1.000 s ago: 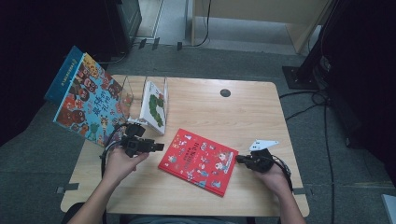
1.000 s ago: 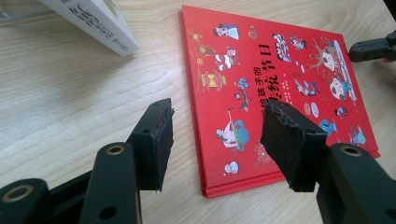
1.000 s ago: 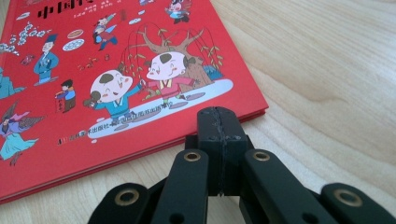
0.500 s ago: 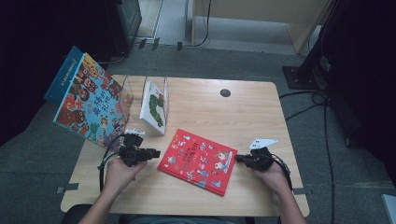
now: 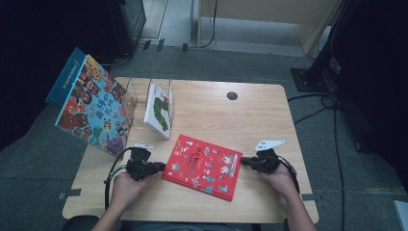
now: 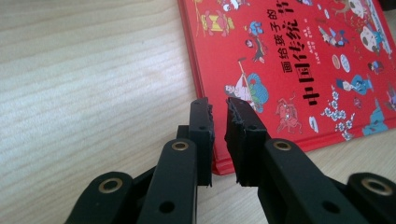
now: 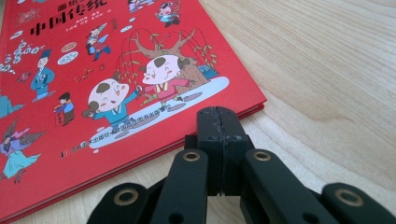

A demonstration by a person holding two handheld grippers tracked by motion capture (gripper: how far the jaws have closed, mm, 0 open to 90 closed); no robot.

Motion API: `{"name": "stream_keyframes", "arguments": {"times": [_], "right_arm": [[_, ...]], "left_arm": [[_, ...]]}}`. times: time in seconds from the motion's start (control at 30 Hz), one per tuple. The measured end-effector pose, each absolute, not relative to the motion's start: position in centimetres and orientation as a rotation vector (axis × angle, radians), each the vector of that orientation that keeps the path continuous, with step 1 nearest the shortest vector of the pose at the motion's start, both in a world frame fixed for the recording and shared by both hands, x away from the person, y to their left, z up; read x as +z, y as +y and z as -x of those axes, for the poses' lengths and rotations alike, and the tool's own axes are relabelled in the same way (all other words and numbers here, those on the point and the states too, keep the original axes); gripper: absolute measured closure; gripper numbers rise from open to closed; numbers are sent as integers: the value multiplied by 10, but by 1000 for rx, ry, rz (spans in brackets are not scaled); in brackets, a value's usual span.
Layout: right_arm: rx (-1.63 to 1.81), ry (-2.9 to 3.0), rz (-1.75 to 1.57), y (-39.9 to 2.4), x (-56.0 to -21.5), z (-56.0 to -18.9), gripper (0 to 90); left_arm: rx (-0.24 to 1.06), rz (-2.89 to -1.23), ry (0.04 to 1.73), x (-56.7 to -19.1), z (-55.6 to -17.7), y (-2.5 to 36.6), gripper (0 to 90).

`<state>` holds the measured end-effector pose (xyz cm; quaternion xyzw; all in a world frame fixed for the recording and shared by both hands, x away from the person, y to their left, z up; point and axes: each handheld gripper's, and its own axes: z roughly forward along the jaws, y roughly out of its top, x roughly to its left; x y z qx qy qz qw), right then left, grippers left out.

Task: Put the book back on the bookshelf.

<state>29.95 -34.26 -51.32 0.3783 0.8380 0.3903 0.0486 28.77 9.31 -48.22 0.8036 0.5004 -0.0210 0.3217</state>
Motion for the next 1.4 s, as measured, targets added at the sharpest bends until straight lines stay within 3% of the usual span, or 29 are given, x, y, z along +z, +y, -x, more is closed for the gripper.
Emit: {"name": "stream_keyframes", "arguments": {"times": [0.57,1.4], "right_arm": [[1143,2483,-1221,-342,-513,-321,900],[1098,2363,-1339,-351,-513,-320,900]], "left_arm": [[-35,-2123,1317,-493,-265,89,801],[-8,-2067,1329,-496,-294,77,797]]}}
